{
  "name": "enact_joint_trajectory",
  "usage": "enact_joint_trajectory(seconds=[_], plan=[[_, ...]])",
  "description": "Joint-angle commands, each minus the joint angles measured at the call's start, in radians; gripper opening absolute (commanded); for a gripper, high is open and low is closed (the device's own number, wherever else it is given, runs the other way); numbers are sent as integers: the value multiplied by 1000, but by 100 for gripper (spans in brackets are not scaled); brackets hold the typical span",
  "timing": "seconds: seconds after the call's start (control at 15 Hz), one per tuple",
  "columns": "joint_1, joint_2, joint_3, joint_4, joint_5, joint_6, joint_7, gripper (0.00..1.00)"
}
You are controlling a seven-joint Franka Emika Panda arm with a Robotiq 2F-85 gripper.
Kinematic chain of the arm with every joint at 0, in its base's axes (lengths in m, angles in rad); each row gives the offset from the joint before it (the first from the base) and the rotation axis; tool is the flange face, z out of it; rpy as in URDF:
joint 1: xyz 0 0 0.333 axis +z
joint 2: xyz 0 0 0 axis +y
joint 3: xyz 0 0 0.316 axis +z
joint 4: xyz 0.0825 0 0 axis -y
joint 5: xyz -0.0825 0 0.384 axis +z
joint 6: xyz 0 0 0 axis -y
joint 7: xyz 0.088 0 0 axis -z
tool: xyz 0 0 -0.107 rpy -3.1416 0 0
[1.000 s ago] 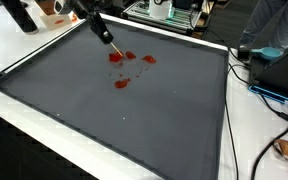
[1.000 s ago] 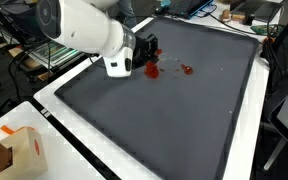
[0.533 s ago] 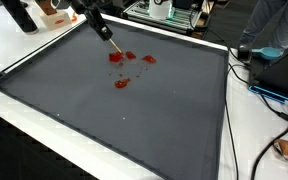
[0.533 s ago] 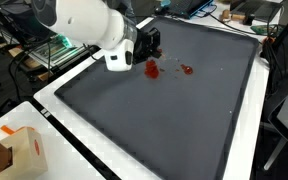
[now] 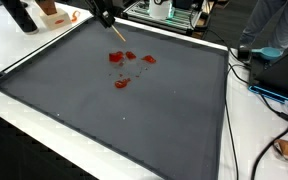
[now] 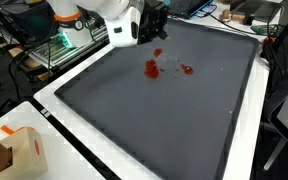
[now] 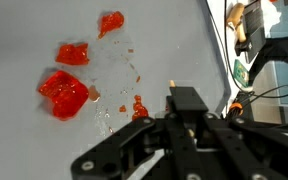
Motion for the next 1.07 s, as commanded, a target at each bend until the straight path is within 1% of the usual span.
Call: enact_joint_trajectory(seconds=[0.0,0.13,0.47,0.67,0.87,1.0], plan=[[42,-74,1,-3,-106,11,130,3],[68,-102,11,9,-185,20,214,3],[134,-152,52,53,-425,24,453,3],[176,-166,87,72,-598,43,587,3],[210,-165,119,89,-758,44,695,3],[231,-158,137,94,-841,47,742,3]])
